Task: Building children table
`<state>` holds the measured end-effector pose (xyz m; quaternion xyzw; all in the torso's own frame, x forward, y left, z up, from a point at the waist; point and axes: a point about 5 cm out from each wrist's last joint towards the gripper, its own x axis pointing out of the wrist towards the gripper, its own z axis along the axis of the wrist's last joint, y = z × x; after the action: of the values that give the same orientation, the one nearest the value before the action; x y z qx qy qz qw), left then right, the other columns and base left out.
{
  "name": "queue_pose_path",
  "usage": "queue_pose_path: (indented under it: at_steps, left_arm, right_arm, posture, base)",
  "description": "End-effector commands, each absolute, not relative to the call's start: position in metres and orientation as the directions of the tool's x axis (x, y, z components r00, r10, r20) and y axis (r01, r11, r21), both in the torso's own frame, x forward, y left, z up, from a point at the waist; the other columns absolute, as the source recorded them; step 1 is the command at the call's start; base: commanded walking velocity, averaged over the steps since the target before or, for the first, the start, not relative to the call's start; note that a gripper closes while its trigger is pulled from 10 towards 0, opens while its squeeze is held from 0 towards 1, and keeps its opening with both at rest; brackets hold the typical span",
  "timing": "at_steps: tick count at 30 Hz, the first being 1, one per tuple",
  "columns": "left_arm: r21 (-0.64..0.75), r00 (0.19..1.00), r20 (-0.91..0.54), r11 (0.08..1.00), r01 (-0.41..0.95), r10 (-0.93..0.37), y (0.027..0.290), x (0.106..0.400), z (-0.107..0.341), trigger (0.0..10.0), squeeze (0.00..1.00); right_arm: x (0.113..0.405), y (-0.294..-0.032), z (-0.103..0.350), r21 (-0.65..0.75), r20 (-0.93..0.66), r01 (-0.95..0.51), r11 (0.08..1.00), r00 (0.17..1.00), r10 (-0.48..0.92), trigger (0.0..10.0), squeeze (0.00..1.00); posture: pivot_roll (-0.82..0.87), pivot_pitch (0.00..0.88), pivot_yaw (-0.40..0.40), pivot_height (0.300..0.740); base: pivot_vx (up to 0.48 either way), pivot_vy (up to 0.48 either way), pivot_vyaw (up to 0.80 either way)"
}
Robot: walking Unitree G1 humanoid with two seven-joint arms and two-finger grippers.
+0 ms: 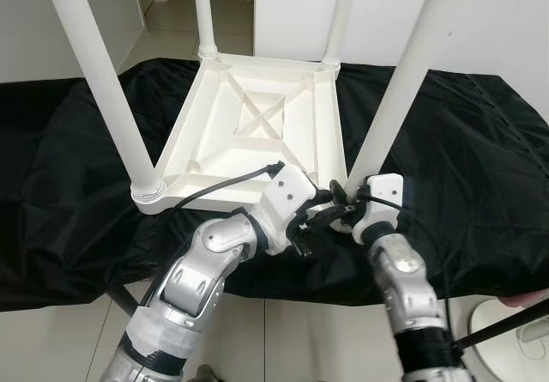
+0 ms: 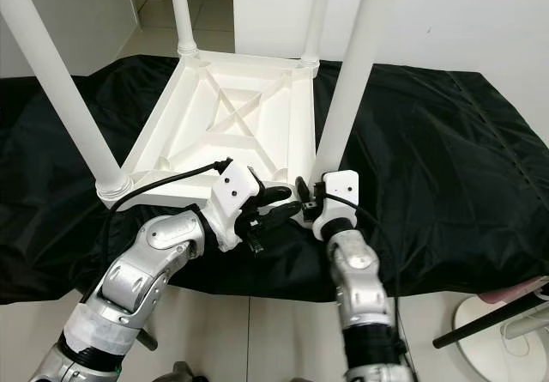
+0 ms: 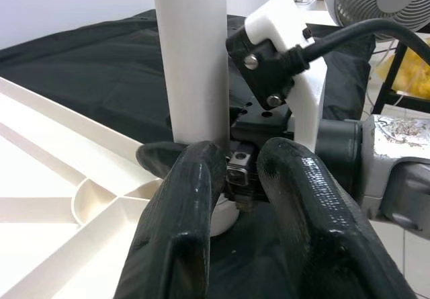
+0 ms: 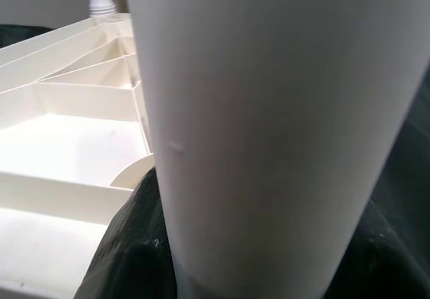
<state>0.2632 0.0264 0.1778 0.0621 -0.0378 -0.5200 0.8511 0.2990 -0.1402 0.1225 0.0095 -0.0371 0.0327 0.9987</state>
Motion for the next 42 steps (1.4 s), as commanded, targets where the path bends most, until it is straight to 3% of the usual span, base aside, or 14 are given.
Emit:
queue_pose_path:
  at_steps: [1,11,12,13,14,24,27,28,33,37,42]
  left_arm:
    - [0.134,0.487,-0.001,0.482,0.866,-0.874,0.028,0.263,0.176,10.0,0.00]
    - [0.130,0.491,0.002,0.487,0.864,-0.871,0.028,0.263,0.175,10.0,0.00]
    - [0.131,0.491,0.002,0.487,0.864,-0.871,0.028,0.263,0.175,10.0,0.00]
    - [0.133,0.491,0.003,0.487,0.863,-0.871,0.027,0.263,0.175,10.0,0.00]
    - [0.134,0.491,0.004,0.487,0.863,-0.871,0.027,0.264,0.176,10.0,0.00]
    - [0.139,0.488,0.005,0.484,0.864,-0.873,0.028,0.263,0.176,10.0,0.00]
    - [0.139,0.488,0.004,0.484,0.864,-0.873,0.028,0.263,0.176,10.0,0.00]
    - [0.140,0.487,0.004,0.483,0.864,-0.873,0.028,0.263,0.176,10.0,0.00]
    - [0.142,0.487,0.004,0.483,0.864,-0.873,0.028,0.264,0.176,10.0,0.00]
    - [0.142,0.486,0.004,0.482,0.865,-0.874,0.028,0.264,0.176,10.0,0.00]
    - [0.149,0.486,0.007,0.481,0.864,-0.874,0.028,0.266,0.178,10.0,0.00]
  right_arm:
    - [0.294,-0.140,0.109,0.024,0.003,-0.012,1.000,1.000,0.011,10.0,0.00]
    - [0.294,-0.137,0.120,0.016,0.020,0.024,1.000,1.000,-0.025,10.0,0.00]
    - [0.294,-0.138,0.121,0.012,0.028,0.012,1.000,1.000,-0.013,10.0,0.54]
    - [0.294,-0.139,0.122,0.003,0.039,0.006,1.000,0.999,-0.006,10.0,0.96]
    - [0.294,-0.139,0.123,0.010,0.046,-0.008,1.000,0.999,0.008,10.0,1.00]
    - [0.290,-0.144,0.134,-0.024,0.110,-0.153,0.988,0.982,0.155,10.0,1.00]
    - [0.291,-0.150,0.136,-0.057,0.107,-0.257,0.965,0.959,0.262,10.0,1.00]
    - [0.292,-0.155,0.137,-0.092,0.101,-0.320,0.943,0.939,0.328,10.0,0.00]
    - [0.298,-0.181,0.143,-0.164,0.058,-0.497,0.852,0.857,0.511,10.0,0.00]
    - [0.301,-0.186,0.143,-0.162,0.042,-0.525,0.836,0.842,0.537,10.0,0.00]
    - [0.311,-0.186,0.134,-0.213,-0.081,-0.659,0.721,0.747,0.659,10.0,0.00]
  posture:
    - [-0.01,0.000,-0.012,0.740]
    - [-0.01,0.000,-0.019,0.740]
    - [-0.01,0.000,-0.022,0.740]
    - [0.00,0.000,-0.022,0.740]
    - [0.00,0.000,-0.022,0.740]
    - [-0.01,0.000,-0.024,0.740]
    - [-0.01,0.000,-0.023,0.740]
    - [-0.01,0.000,-0.024,0.740]
    - [-0.01,0.000,-0.022,0.740]
    - [-0.01,0.000,-0.022,0.740]
    - [-0.01,0.000,-0.008,0.740]
  base:
    - [0.000,0.000,0.00]
    - [0.000,0.000,0.00]
    - [0.000,0.000,0.00]
    - [0.000,0.000,0.00]
    - [0.000,0.000,0.00]
    - [0.000,0.000,0.00]
    - [0.000,0.000,0.00]
    - [0.000,0.000,0.00]
    - [0.000,0.000,0.00]
    - [0.000,0.000,0.00]
    - [0.000,0.000,0.00]
